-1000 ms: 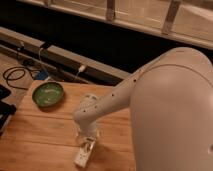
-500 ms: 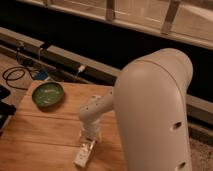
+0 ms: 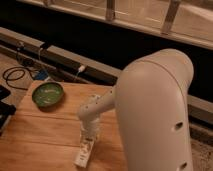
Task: Place the bottle in the ceramic bowl
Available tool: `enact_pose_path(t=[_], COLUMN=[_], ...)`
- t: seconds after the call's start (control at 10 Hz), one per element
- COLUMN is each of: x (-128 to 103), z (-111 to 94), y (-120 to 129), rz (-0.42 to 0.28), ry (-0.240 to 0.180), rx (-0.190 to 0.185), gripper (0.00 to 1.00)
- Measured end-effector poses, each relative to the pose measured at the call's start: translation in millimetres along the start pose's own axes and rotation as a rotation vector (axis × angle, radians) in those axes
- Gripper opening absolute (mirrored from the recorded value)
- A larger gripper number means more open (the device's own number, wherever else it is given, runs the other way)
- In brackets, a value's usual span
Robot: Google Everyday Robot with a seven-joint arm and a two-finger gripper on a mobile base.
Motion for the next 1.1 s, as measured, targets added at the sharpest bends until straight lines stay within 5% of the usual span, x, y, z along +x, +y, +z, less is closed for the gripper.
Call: enact_pose_path(t=[0.3, 0.6, 0.8, 1.1], x=[1.1, -7.9, -15.8, -29.7], z=[-7.5, -44.2, -94.3, -168.0], y=[1.7, 13.5, 20.2, 33.3], rz=[-0.007, -0.044, -0.08, -0.175], ry=[-0.02, -0.103, -0.193, -0.323], rx=[-0.004, -0.003, -0.001, -0.051], gripper=[0.01, 0.0, 0.0, 0.0])
